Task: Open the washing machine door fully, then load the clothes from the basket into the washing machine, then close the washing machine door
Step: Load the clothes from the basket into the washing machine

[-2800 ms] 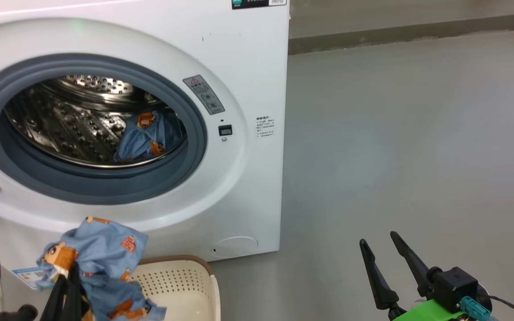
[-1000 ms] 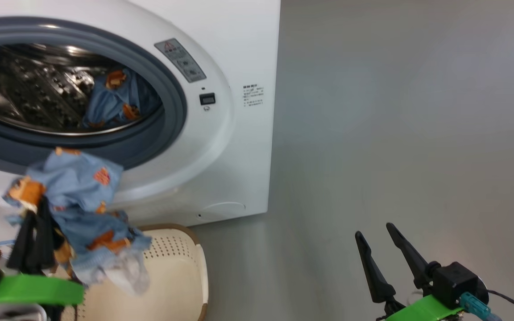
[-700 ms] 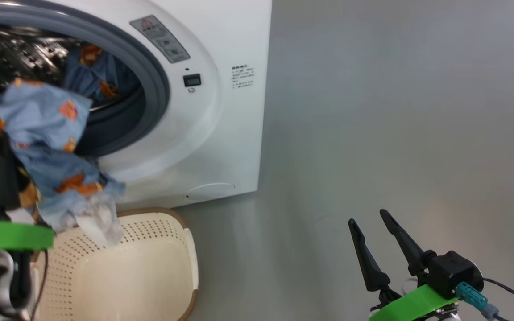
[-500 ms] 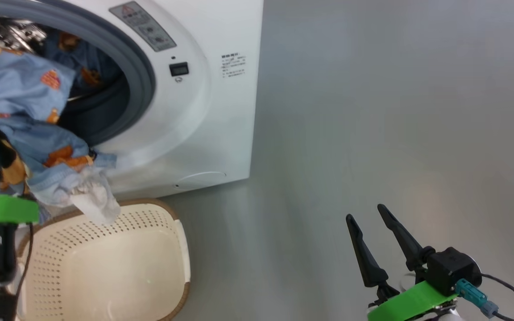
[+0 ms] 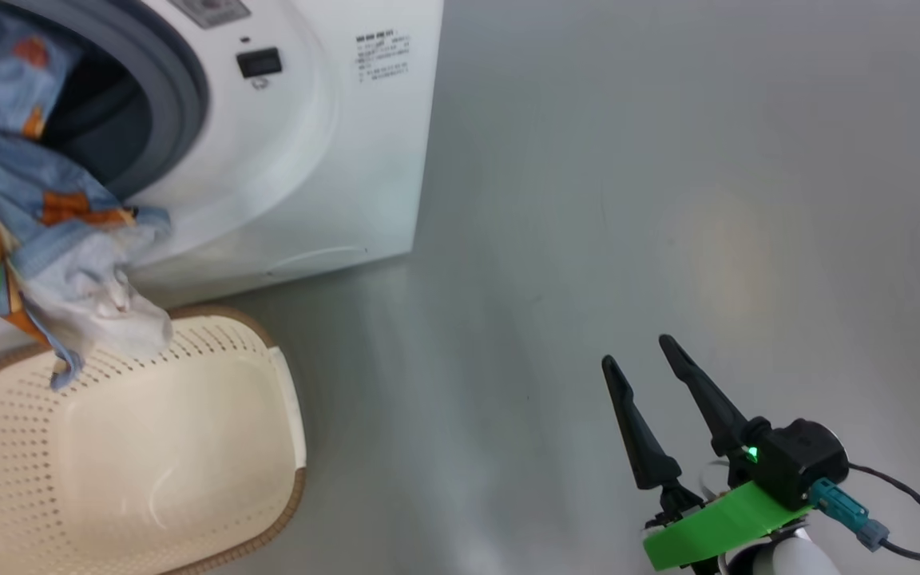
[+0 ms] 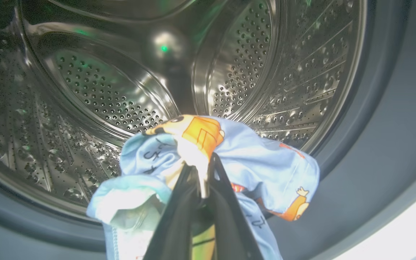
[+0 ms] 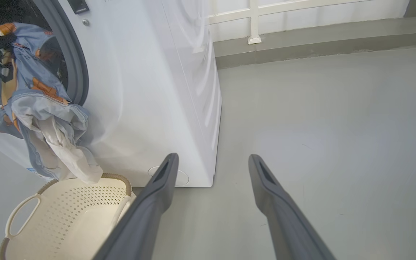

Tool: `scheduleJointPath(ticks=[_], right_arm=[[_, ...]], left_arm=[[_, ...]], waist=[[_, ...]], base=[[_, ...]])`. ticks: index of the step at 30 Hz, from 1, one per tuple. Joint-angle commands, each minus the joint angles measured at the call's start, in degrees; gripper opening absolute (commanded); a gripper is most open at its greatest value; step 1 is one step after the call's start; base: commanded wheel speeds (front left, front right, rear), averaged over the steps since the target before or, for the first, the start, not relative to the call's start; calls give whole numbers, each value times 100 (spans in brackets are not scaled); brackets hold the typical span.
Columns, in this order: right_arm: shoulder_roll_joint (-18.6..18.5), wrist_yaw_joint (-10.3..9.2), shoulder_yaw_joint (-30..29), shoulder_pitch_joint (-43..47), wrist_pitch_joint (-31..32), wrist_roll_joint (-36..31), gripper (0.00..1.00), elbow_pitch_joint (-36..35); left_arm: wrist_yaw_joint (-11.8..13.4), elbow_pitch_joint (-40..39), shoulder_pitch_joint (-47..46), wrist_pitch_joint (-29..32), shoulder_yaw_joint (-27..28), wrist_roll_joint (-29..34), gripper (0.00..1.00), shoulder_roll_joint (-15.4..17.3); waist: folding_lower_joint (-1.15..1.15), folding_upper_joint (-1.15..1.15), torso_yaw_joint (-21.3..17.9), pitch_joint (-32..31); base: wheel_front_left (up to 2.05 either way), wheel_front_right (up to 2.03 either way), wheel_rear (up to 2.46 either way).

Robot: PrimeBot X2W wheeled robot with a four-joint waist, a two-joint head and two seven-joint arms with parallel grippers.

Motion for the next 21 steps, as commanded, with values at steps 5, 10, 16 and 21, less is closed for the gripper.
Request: scheduleJointPath(ticks=[5,10,16,21], right_arm=[[3,35,278,-104,-28,68,100,-148],[3,35,394,-131,-28,104,100,-144],[3,35,451,-79,-28,123,100,-167],[3,35,490,-49,-28,119,100,-200]], left_arm=[[-9,570,-999,210,-502,-366,0,507],[-9,1124,-1773,847,-1037,-624,0,632],[-9,1572,-2404,1323,-1450,-853,0,707],[-9,1766,-2733,1531,-1623,-1036,0,713]], waist=[[0,0,-66,347],[0,0,-113,496],[0,0,-147,728],[0,0,-153,921]], base=[[0,0,0],[0,0,0],[0,0,0],[0,0,0]])
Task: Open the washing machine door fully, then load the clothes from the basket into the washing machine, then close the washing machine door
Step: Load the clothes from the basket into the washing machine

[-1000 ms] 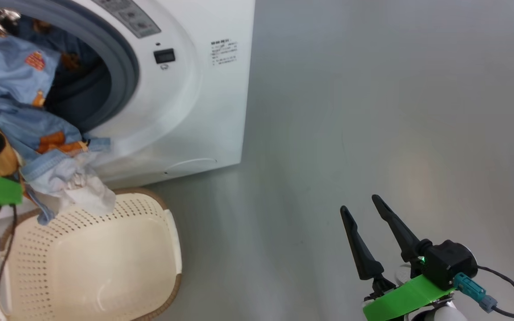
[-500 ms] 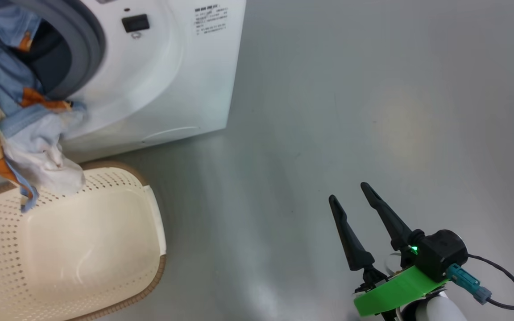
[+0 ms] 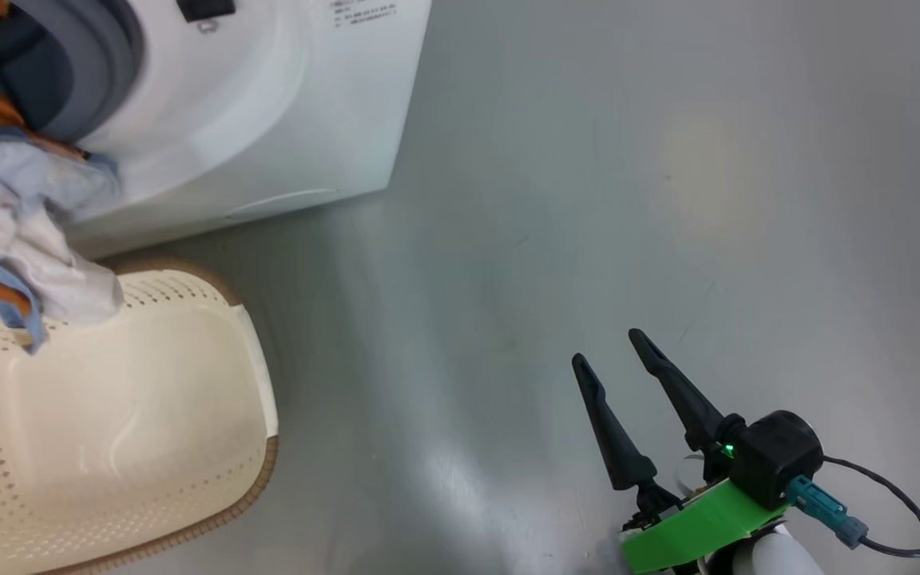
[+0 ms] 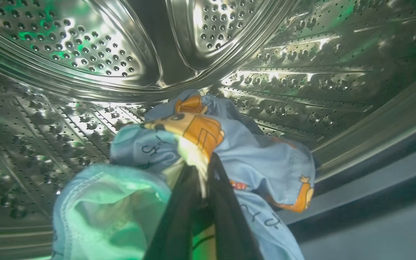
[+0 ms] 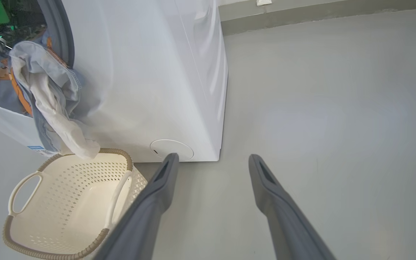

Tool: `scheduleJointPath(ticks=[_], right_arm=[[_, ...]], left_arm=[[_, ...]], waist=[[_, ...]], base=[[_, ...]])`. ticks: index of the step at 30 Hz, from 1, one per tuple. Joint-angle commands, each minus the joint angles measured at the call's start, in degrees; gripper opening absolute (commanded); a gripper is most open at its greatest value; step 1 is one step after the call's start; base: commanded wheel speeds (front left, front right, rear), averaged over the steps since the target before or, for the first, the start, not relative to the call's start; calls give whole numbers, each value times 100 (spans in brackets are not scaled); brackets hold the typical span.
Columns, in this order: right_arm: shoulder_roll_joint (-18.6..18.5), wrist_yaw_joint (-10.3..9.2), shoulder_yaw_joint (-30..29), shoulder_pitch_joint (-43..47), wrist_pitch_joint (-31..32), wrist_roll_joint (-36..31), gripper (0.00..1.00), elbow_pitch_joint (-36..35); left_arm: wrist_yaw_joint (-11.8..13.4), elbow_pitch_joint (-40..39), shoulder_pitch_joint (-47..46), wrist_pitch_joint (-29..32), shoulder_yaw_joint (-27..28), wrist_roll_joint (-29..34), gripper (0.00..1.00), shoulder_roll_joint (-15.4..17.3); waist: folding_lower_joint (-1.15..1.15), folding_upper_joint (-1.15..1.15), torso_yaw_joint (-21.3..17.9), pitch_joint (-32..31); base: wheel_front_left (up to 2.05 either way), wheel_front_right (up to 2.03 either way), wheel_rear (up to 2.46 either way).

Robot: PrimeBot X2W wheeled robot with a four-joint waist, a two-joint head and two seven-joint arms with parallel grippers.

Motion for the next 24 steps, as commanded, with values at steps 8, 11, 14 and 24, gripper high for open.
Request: scheduleJointPath(ticks=[8,11,14,24], right_arm=[[3,35,354,72,-28,112,100,-216],[3,35,402,71,-28,129,100,-245],[3,35,442,77,-28,134,100,-274],[3,35,492,69,-28,194,100,-365]], left_arm=[[-9,98,-725,22,-129,-189,0,374],[-9,81,-895,-356,-230,-103,0,427],[-9,20,-1015,-988,-325,32,0,494],[-9,-1667,-1091,-1559,429,791,0,726]], waist=[[0,0,-55,470],[0,0,-84,572],[0,0,-119,652],[0,0,-234,855]], base=[[0,0,0],[0,0,0],[0,0,0],[0,0,0]])
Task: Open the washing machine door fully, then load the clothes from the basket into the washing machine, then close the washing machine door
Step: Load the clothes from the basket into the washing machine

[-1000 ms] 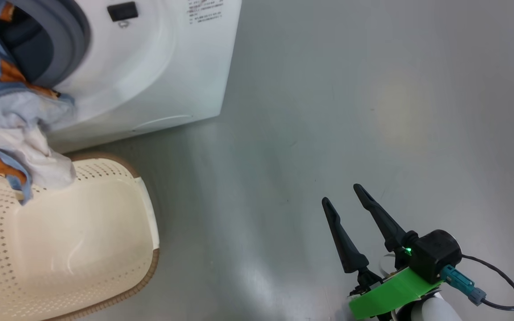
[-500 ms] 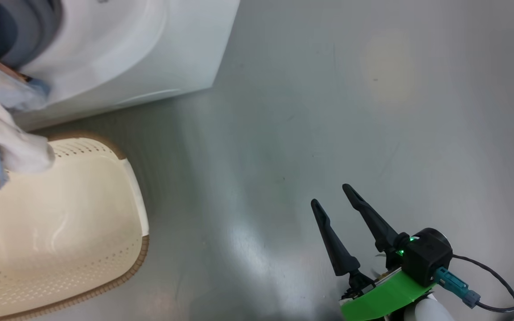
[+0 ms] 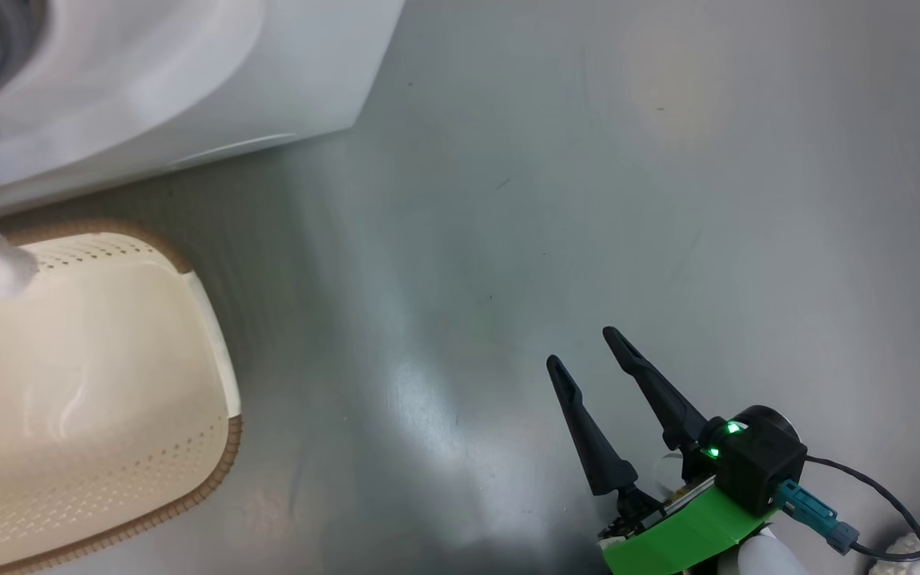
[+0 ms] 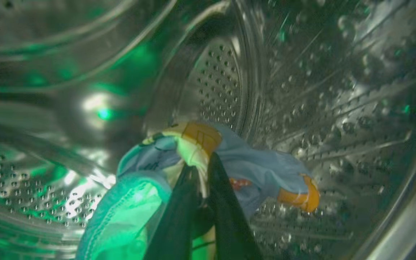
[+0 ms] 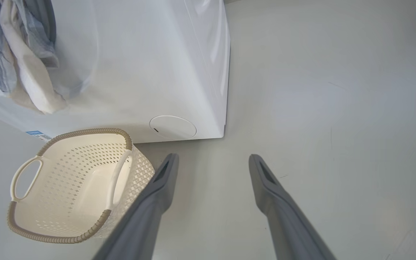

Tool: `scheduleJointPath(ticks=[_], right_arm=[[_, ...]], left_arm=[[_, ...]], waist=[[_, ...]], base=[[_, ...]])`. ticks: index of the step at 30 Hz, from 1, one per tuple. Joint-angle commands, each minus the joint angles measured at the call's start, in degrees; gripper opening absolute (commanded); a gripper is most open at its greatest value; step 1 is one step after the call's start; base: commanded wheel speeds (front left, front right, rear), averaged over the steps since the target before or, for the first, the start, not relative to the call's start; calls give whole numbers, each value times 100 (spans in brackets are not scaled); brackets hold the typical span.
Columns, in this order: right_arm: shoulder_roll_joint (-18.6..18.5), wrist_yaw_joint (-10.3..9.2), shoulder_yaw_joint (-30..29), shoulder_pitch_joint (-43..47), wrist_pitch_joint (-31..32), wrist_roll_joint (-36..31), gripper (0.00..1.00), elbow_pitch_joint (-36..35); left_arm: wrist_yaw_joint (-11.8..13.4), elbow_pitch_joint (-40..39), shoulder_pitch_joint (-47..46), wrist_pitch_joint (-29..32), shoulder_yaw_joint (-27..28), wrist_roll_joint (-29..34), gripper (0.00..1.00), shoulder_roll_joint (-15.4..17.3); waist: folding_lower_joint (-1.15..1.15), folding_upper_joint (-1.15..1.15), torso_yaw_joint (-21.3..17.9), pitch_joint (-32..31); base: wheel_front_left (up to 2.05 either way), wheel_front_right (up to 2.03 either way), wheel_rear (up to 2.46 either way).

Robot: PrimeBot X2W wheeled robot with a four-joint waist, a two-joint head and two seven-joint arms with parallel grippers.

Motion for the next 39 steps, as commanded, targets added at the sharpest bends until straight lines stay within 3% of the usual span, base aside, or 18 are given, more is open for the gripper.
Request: scheduleJointPath(ticks=[1,8,9,10,18,39], right_arm=[[1,35,153,69,-27,63,100,-120],[1,35,136,44,-27,78,100,-55],[1,35,125,42,-27,76,100,-45],[1,35,113,35,-27,72,100,-39],[1,35,29,-43,-27,35,100,16],[1,35,-246,-252,-27,-17,100,365]], left_arm=[[-9,-429,10,-33,343,201,0,323],[-9,-345,550,-35,689,356,0,156],[-9,-281,576,-35,683,335,43,132],[-9,-221,592,-35,674,323,100,119],[-9,136,643,-35,622,105,100,-44],[-9,-35,1791,-36,864,76,100,-653]], waist=[[0,0,-35,24],[0,0,12,-74],[0,0,26,-89],[0,0,41,-99],[0,0,184,-238],[0,0,661,-1127]], base=[[0,0,0],[0,0,0],[0,0,0],[0,0,0],[0,0,0],[0,0,0]])
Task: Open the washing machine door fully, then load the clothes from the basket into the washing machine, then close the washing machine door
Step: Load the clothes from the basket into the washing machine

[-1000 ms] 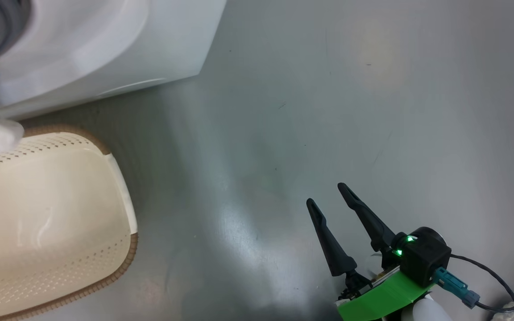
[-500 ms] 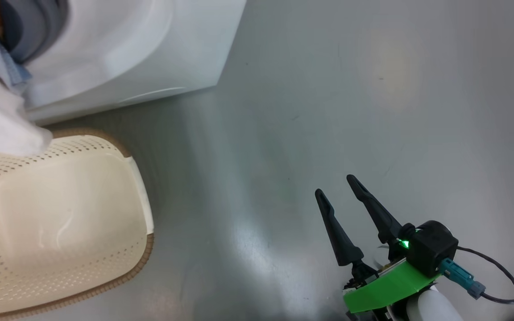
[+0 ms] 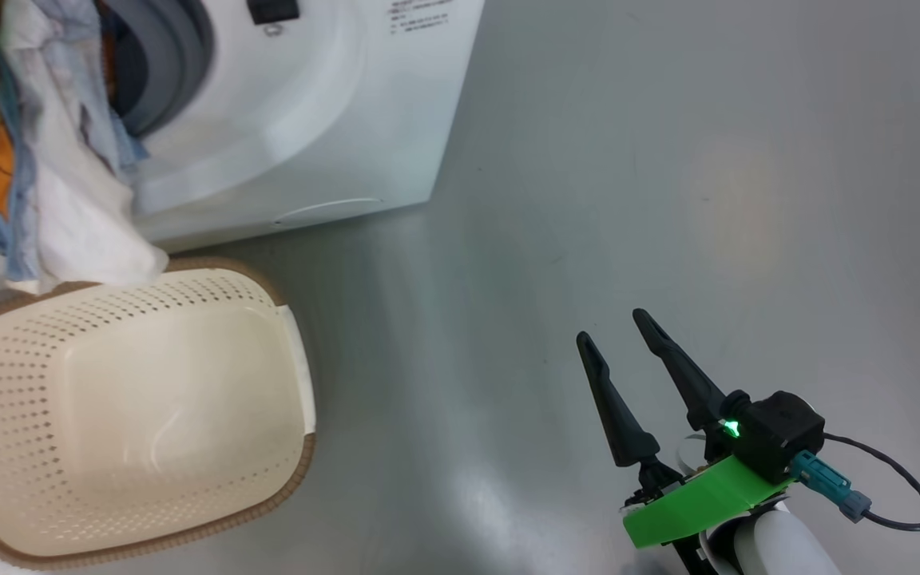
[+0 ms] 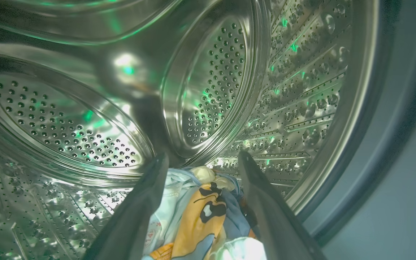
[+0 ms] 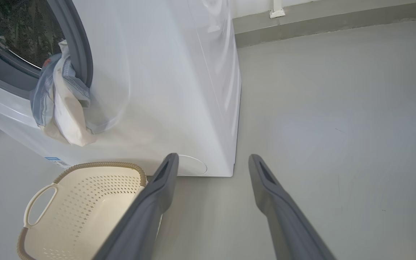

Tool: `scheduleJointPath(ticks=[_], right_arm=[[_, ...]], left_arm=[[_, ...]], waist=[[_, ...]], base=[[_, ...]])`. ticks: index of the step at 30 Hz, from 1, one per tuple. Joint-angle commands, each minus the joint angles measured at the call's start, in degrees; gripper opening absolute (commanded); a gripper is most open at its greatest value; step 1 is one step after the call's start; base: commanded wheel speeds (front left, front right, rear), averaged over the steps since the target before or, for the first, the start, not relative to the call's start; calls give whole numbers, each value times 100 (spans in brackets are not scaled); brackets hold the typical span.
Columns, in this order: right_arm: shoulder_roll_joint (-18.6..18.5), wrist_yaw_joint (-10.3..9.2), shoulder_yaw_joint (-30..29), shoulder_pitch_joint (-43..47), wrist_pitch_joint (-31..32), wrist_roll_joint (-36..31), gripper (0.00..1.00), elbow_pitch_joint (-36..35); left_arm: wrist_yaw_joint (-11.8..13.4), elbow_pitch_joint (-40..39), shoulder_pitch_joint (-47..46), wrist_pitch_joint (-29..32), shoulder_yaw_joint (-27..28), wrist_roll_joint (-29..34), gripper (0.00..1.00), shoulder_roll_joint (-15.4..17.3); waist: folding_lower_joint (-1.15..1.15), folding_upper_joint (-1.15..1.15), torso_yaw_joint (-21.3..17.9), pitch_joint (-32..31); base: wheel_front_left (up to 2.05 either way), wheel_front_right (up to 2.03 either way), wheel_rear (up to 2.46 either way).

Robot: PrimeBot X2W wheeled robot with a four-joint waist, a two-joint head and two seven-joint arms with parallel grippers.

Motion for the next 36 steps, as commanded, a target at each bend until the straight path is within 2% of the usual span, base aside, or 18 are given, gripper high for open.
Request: scheduleJointPath(ticks=[1,13,36], right_arm=[[8,35,102,41,-27,-49,100,-71],[8,35,-8,82,-27,-58,100,42],[8,35,-28,188,-27,-23,100,96]], left_arm=[[-9,-171,121,-29,213,3,100,258],[-9,-709,1147,-29,799,115,100,3],[-9,-2420,3602,-29,1962,483,100,-544]], waist=[[0,0,129,-162],[0,0,309,-513],[0,0,445,-798]], base=[[0,0,0],[0,0,0],[0,0,0]])
